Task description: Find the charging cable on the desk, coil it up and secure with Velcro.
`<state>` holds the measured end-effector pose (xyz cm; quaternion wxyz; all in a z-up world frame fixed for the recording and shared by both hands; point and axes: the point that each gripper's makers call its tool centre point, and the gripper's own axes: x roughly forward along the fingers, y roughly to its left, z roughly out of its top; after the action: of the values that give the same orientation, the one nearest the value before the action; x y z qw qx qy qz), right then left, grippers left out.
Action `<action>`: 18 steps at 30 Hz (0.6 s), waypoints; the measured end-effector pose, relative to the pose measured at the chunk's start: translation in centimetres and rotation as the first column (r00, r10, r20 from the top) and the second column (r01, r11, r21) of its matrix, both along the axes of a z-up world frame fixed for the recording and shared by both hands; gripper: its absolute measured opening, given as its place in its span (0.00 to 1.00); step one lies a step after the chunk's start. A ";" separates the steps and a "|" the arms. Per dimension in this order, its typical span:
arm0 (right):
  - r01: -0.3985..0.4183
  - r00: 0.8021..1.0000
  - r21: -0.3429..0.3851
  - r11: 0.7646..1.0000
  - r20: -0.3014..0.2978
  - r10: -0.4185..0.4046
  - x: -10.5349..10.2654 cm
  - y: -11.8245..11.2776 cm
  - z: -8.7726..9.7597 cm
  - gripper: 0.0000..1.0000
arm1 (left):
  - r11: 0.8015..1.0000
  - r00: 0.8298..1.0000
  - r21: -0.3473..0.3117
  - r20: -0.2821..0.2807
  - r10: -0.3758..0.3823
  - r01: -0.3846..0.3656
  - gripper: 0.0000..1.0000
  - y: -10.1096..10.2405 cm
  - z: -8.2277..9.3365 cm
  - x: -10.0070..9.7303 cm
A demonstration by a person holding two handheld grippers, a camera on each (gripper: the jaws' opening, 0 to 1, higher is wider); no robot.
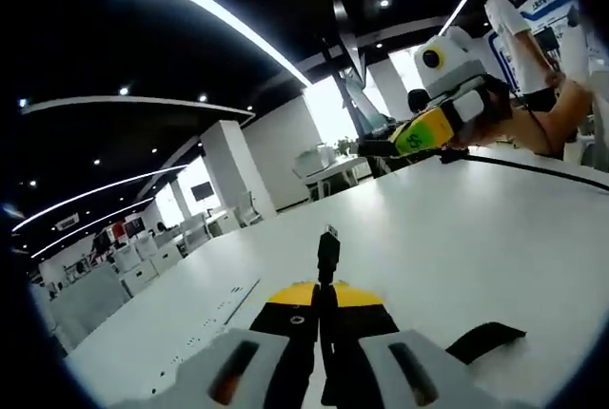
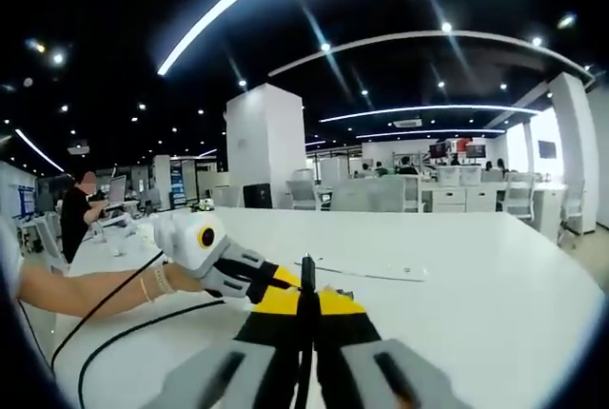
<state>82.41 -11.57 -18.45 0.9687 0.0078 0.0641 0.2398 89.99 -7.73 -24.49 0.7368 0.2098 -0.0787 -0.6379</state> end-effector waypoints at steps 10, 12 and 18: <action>-0.003 1.000 0.011 1.000 -0.005 0.003 -0.5 -0.2 -0.1 0.05 | 0.991 0.987 0.024 -0.095 -0.130 0.133 0.05 -2.5 -2.3 -2.3; -0.002 1.000 0.015 1.000 -0.010 0.002 -0.5 -0.4 -0.3 0.05 | 0.988 0.984 0.032 -0.102 -0.149 0.153 0.05 -2.8 -2.6 -2.7; -0.004 1.000 0.017 1.000 -0.021 0.004 -0.3 -0.4 -0.8 0.05 | 0.984 0.979 0.073 -0.132 -0.153 0.164 0.05 -3.3 -3.7 -3.0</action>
<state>82.07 -11.93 -19.23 0.9674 0.0185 0.0724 0.2421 86.96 -11.04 -28.22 0.6776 0.1928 -0.0219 -0.7093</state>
